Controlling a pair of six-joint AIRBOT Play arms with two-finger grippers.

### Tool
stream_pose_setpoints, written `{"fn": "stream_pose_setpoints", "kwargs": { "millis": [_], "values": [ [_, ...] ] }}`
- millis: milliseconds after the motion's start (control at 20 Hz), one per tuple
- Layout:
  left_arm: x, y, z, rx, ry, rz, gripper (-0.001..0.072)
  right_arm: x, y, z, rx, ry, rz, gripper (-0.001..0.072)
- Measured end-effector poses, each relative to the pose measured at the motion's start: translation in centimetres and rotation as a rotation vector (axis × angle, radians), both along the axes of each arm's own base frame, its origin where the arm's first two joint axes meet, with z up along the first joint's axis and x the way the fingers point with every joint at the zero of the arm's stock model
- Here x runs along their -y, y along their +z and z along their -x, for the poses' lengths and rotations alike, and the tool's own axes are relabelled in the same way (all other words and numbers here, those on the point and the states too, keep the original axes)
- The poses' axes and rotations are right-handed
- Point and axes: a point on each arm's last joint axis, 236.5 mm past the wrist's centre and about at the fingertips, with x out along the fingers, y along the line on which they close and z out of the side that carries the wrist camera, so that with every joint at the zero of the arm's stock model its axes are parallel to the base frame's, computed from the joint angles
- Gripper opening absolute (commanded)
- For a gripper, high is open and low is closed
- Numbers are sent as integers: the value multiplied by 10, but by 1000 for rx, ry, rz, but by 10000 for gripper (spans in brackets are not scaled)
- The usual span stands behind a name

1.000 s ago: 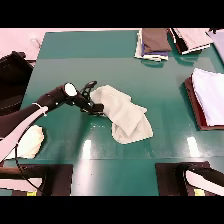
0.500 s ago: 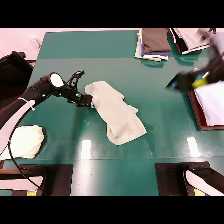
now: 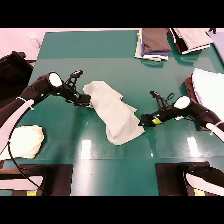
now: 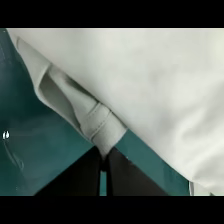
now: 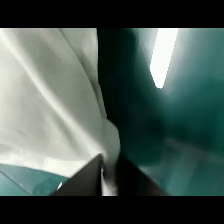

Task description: Fold the shirts.

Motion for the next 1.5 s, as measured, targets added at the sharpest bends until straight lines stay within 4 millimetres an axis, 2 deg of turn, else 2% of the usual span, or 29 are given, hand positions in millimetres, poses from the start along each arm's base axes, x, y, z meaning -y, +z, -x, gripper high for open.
{"fn": "stream_pose_setpoints", "kwargs": {
  "millis": [100, 200, 250, 350, 450, 550, 650, 750, 850, 950, 1000, 1100, 1200, 1300, 1400, 1500],
  "values": [
    [-4, -1, -1, 6, -2, -17, 31, -5, 1, -10, 35, 11, 8, 17],
    [-13, -2, -3, 6, 10, -48, 31, 0, 15, -28, 102, 10, 20, 18],
    [-21, -2, -6, 8, 21, -64, 31, 6, 28, -40, 149, 2, 27, 17],
    [-39, 3, -14, 16, 57, -82, 31, 26, 60, -61, 244, -17, 53, 17],
    [-60, 16, -24, 49, 110, -87, 30, 56, 100, -79, 348, -56, 90, 17],
    [-81, 40, -36, 116, 168, -90, 31, 91, 144, -92, 450, -115, 133, 17],
    [-102, 75, -46, 216, 222, -91, 31, 123, 189, -98, 552, -183, 170, 16],
    [-116, 121, -52, 340, 264, -82, 30, 149, 235, -97, 654, -240, 206, 17],
    [-125, 179, -52, 483, 288, -71, 30, 165, 280, -91, 753, -279, 237, 17],
    [-132, 246, -43, 642, 303, -61, 30, 172, 324, -80, 851, -298, 257, 17],
    [-133, 285, -34, 734, 305, -47, 30, 173, 345, -72, 897, -302, 268, 17],
    [-136, 361, -6, 906, 308, -27, 31, 172, 383, -56, 983, -304, 287, 16],
    [-138, 432, 33, 1073, 307, -7, 30, 171, 415, -38, 1056, -302, 311, 17],
    [-138, 486, 75, 1205, 300, 8, 30, 170, 440, -22, 1104, -297, 338, 16],
    [-138, 525, 112, 1310, 294, 27, 30, 171, 457, -11, 1121, -298, 361, 16],
    [-136, 546, 135, 1363, 285, 43, 30, 171, 463, -6, 1096, -291, 365, 16]
  ]
}}
